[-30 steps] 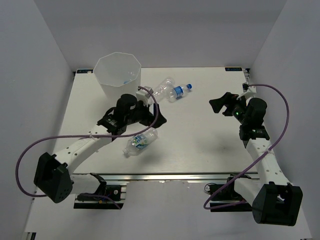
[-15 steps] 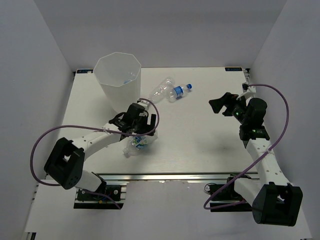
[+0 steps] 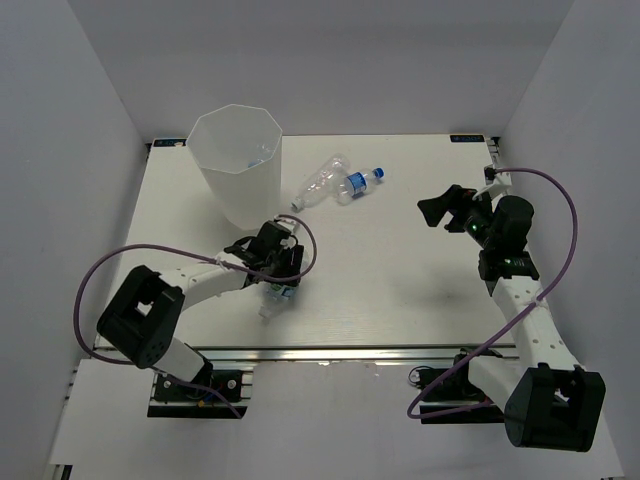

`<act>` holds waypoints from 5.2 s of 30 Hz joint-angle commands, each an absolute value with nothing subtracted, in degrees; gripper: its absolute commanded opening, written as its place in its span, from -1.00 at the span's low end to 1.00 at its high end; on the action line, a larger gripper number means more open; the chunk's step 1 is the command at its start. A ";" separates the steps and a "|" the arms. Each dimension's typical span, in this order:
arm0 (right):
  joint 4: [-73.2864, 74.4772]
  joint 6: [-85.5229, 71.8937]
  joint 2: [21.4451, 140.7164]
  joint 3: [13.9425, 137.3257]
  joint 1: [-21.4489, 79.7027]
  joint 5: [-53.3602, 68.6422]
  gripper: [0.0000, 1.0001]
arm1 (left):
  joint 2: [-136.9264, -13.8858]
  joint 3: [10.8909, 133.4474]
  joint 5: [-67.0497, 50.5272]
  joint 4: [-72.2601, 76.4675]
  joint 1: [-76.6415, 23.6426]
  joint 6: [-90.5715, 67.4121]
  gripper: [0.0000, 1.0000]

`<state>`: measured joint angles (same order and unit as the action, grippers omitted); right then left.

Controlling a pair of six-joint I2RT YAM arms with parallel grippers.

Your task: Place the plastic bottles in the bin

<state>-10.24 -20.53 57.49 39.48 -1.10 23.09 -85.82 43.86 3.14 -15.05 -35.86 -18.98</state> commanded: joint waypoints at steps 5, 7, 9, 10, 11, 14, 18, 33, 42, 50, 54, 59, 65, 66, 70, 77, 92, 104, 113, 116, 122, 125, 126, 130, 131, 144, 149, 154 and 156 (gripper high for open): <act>-11.77 -19.43 57.48 40.87 -1.14 23.12 0.79 | -83.85 53.07 0.27 -16.17 -36.65 -20.30 -0.20; -12.21 -18.90 57.48 40.61 -1.14 23.20 0.79 | -81.40 58.87 0.26 -16.35 -37.70 -19.43 -0.21; -12.65 -18.11 57.57 40.61 -1.14 24.08 0.79 | -80.16 63.08 0.09 -15.65 -38.14 -17.76 -0.21; -12.74 -17.76 57.48 40.61 -1.14 24.26 0.79 | -79.81 67.89 0.09 -15.56 -38.32 -17.14 -0.21; -12.74 -16.80 57.48 40.61 -1.14 24.61 0.79 | -79.63 70.46 0.52 -15.47 -38.32 -16.18 -0.21; -13.53 -14.69 57.57 40.78 -1.06 26.79 0.79 | -81.20 80.92 11.63 -16.34 -38.32 -15.56 -0.21; -12.31 -12.57 59.93 43.41 -0.09 26.38 0.79 | -85.67 92.79 30.64 -17.40 -37.71 -14.33 -0.05; -4.59 -32.67 88.20 62.56 15.47 -7.11 0.79 | -95.44 100.63 28.92 -8.35 -17.05 -18.02 0.96; -3.96 -50.52 110.63 79.97 17.05 -5.18 0.79 | -95.99 106.62 27.42 -11.34 -15.38 -15.82 0.96; -6.07 -60.02 118.37 85.67 18.98 -6.76 0.79 | -76.07 79.69 18.48 0.07 -15.47 -16.35 0.96; -2.73 -62.66 121.98 89.11 19.34 -8.35 0.79 | -70.50 70.08 18.10 0.80 -15.47 -17.92 0.96; 2.43 -64.77 127.86 96.57 20.30 -11.06 0.79 | -64.70 63.55 18.63 0.35 -15.47 -20.47 0.96; 10.54 -67.06 132.62 103.62 21.71 -15.82 0.79 | -62.75 61.44 24.52 -3.16 -15.47 -21.35 0.96; 10.72 -67.15 132.97 103.80 21.88 -15.99 0.79 | -62.58 61.26 24.96 -3.34 -15.47 -21.44 0.96; 10.29 -66.71 133.86 104.33 22.41 -15.38 0.62 | -62.58 61.26 25.49 -4.39 -15.47 -21.62 0.96; 6.60 -61.88 129.65 98.20 22.33 -17.22 -0.31 | -61.61 61.96 26.02 -7.56 -15.47 -22.06 0.96; -16.18 -13.58 94.05 58.63 20.30 18.33 -0.42 | -63.00 62.50 -10.95 -4.86 -16.78 -33.22 0.96; -10.97 -4.13 78.76 51.17 24.26 42.88 -0.49 | -82.88 69.09 -12.31 -5.02 -32.78 -34.98 0.96; -12.83 -5.01 73.92 49.48 26.72 40.00 -0.50 | -86.83 69.08 -16.60 -0.44 -33.40 -39.55 0.83; -15.81 -6.94 73.48 49.13 26.89 36.92 -0.49 | -86.92 68.47 -16.53 -0.44 -33.75 -39.73 0.47; -19.16 -10.36 73.56 49.13 27.42 31.05 -0.48 | -86.84 68.55 -16.35 -0.44 -34.01 -39.73 -0.23; -19.51 -11.07 74.70 50.45 27.95 31.02 -0.40 | -87.10 68.82 -14.94 -0.44 -34.19 -39.64 -0.69; -19.95 -11.07 74.79 50.54 28.12 31.03 -0.37 | -87.27 69.43 -14.85 -0.61 -34.19 -39.46 -0.79; -21.36 -14.58 75.15 51.15 28.65 27.87 -0.37 | -87.54 70.13 -12.57 -1.76 -34.36 -39.20 -1.00; -21.36 -15.11 75.58 51.76 28.74 26.99 -0.37 | -87.63 70.22 -11.52 -2.28 -34.37 -39.03 -0.66; -21.09 -20.83 80.51 56.95 29.44 28.03 -0.34 | -88.59 71.28 -8.27 -2.72 -35.33 -37.35 -0.46; -18.82 -19.43 80.33 57.13 29.53 27.78 0.35 | -89.47 73.73 -4.23 -6.05 -35.33 -35.87 -1.00; -12.49 -15.91 79.63 59.06 29.53 26.98 0.79 | -91.84 82.78 2.36 -10.98 -33.05 -33.05 -1.00; -10.99 -15.30 78.58 59.06 29.53 27.24 0.79 | -92.37 85.15 1.67 -11.16 -30.78 -32.26 -1.00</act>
<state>-13.28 -17.50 80.58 56.71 29.39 27.83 -93.36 80.27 -1.91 -8.99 -33.80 -34.79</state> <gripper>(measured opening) 0.893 0.464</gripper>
